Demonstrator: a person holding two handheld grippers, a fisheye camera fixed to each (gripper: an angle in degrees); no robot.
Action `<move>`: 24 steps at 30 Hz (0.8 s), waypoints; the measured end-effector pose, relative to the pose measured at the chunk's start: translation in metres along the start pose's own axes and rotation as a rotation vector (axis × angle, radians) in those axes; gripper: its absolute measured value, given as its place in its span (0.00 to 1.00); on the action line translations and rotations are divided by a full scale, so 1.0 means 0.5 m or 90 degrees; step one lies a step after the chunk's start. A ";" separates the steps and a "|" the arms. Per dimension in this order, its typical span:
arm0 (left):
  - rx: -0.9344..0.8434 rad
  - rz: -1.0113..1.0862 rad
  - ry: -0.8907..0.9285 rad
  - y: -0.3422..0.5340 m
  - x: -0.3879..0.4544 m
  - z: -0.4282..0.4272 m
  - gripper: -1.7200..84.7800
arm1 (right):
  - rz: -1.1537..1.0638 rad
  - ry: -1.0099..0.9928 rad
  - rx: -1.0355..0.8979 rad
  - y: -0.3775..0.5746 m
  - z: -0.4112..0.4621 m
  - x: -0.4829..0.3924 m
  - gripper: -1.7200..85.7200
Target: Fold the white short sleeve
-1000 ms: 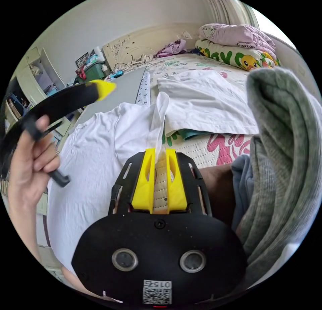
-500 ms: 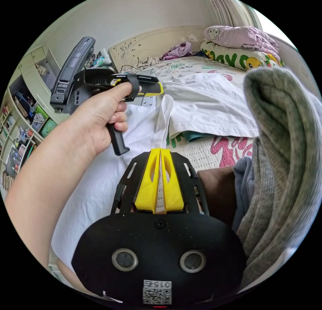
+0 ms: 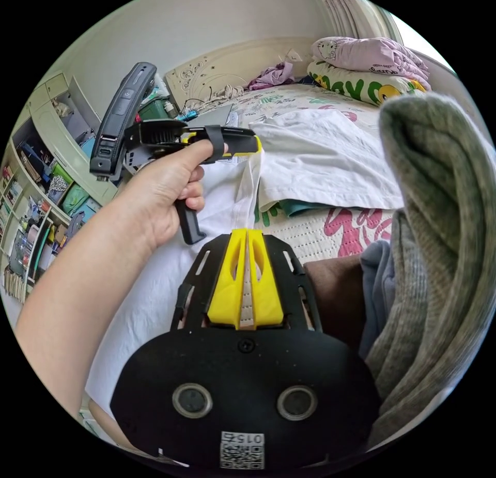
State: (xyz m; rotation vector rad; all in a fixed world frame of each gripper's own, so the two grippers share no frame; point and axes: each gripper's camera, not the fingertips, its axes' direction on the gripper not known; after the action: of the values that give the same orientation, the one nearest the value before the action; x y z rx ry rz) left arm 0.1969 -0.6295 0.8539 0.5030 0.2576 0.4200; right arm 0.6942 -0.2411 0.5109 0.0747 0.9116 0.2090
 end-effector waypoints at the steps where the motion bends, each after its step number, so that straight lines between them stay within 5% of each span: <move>1: 0.002 0.007 0.004 0.001 -0.011 -0.002 0.03 | -0.005 -0.004 0.001 -0.003 0.000 -0.002 0.01; 10: 0.109 0.066 -0.080 0.117 -0.160 -0.285 0.02 | -0.174 -0.070 0.102 0.003 -0.061 -0.068 0.01; 15: 0.093 0.022 -0.126 0.282 -0.289 -0.379 0.03 | -0.326 -0.220 -0.017 0.012 -0.045 -0.129 0.01; 24: 0.039 0.036 -0.186 0.361 -0.447 -0.433 0.09 | -0.276 -0.077 0.029 0.001 -0.050 -0.110 0.06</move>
State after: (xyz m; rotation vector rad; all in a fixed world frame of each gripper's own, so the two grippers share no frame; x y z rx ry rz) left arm -0.1321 -0.4975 0.7938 0.6259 -0.0263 0.3893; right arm 0.6417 -0.2531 0.5385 -0.0683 0.7906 -0.2174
